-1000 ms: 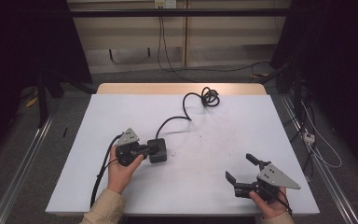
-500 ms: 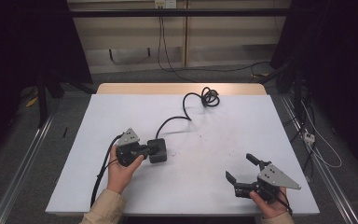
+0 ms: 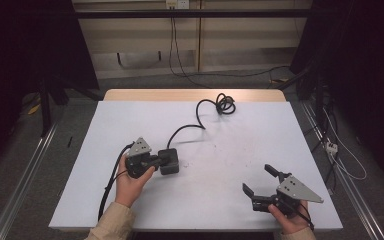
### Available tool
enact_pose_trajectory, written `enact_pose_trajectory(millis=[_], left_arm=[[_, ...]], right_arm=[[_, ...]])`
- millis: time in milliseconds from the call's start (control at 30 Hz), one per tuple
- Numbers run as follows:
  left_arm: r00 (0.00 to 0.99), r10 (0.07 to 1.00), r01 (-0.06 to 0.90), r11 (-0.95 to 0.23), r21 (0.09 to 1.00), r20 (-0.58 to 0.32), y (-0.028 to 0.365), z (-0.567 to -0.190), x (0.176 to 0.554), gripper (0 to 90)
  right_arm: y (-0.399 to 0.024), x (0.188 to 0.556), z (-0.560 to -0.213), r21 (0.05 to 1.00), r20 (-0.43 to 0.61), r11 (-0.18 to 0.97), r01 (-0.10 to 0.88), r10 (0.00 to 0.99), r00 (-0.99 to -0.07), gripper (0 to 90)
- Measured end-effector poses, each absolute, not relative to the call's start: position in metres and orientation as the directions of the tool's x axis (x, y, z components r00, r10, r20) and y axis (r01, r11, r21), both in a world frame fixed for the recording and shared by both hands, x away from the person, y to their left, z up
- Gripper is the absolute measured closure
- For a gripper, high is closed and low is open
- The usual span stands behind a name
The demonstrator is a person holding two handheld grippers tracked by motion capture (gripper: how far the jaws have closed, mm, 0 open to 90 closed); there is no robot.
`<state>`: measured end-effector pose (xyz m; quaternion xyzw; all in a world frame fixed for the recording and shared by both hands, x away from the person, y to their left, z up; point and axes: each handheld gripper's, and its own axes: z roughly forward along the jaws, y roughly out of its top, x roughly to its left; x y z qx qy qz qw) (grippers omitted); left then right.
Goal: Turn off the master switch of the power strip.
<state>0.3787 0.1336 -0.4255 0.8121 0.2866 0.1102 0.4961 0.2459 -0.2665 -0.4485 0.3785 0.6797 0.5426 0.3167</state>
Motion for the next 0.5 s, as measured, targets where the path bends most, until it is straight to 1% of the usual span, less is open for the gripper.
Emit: enact_pose_trajectory(millis=[400, 500], left_arm=[[0.807, 0.578, 0.372, -0.331, 0.867, -0.126, 0.1339, -0.4257, 0.3794, 90.0], [0.807, 0.58, 0.365, -0.344, 0.865, -0.11, 0.1327, -0.4247, 0.3788, 90.0]], right_arm=[[-0.2663, 0.2459, -0.4485, 0.977, -0.021, 0.126, 0.171, 0.859, -0.512, 4.4], [-0.2662, 0.2459, -0.4484, 0.978, -0.021, 0.126, 0.169, 0.858, -0.513, 4.5]])
